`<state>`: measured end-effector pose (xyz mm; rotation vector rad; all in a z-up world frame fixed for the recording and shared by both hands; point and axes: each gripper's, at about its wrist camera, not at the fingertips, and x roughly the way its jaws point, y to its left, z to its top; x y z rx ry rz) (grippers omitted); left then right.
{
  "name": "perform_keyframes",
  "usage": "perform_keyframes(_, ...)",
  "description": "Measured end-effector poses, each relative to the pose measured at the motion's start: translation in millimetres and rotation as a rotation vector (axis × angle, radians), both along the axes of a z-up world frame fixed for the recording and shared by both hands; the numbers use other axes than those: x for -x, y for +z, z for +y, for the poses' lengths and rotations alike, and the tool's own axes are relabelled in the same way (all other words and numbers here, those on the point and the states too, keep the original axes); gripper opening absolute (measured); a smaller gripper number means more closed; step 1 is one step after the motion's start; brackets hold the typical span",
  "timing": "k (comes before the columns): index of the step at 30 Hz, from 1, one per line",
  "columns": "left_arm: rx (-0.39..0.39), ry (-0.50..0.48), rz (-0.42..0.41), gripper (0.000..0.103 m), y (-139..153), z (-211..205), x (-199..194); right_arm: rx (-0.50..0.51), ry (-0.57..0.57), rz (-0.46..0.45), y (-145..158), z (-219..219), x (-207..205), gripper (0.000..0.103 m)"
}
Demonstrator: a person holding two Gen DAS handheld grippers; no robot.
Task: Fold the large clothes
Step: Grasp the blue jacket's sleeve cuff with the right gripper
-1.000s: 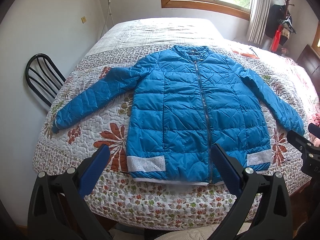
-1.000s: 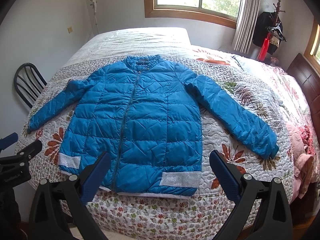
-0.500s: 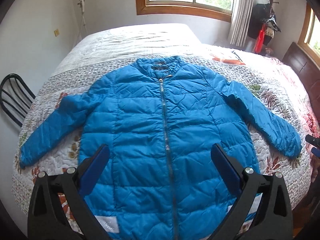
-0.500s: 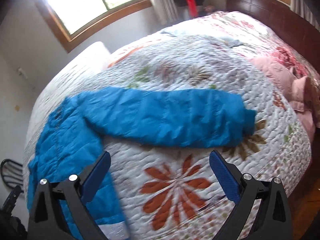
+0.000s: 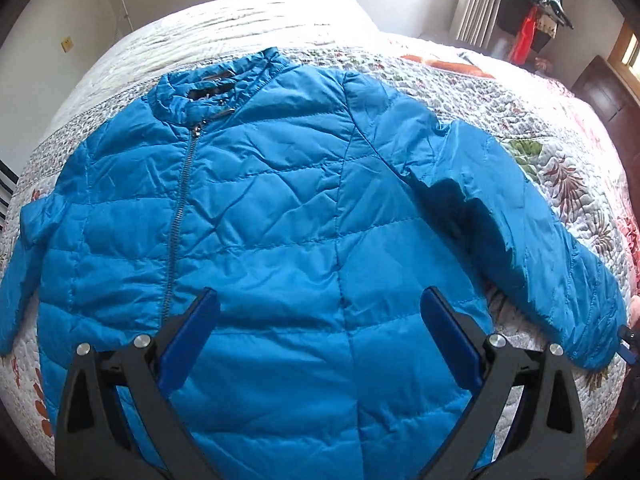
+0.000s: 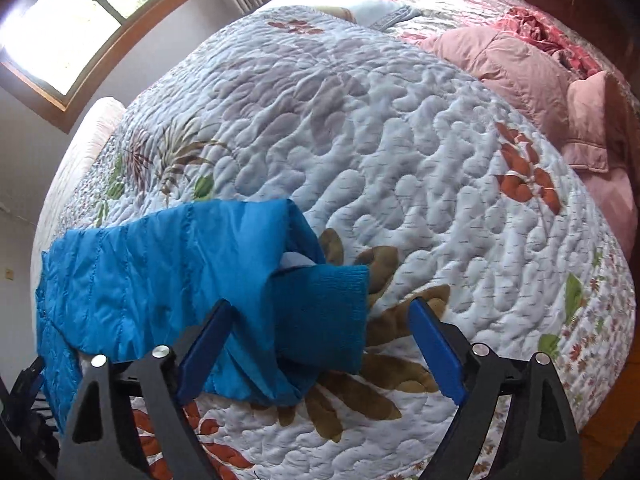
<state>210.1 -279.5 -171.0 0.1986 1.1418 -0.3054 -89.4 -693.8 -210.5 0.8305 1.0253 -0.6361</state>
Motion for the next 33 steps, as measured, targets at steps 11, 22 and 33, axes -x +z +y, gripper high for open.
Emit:
perform_keyframes(11,-0.001,0.028,0.065,0.099,-35,-5,-26,-0.110,0.033,-0.122,12,-1,-21,0.030)
perform_keyframes(22,0.109,0.110,0.089,0.099,-12,59,-55,-0.040,0.353,-0.363,124,85,-115,0.028)
perform_keyframes(33,0.144,0.176,0.075,0.099,3,120,-71,0.002,0.788,-0.271,111,249,-273,0.028)
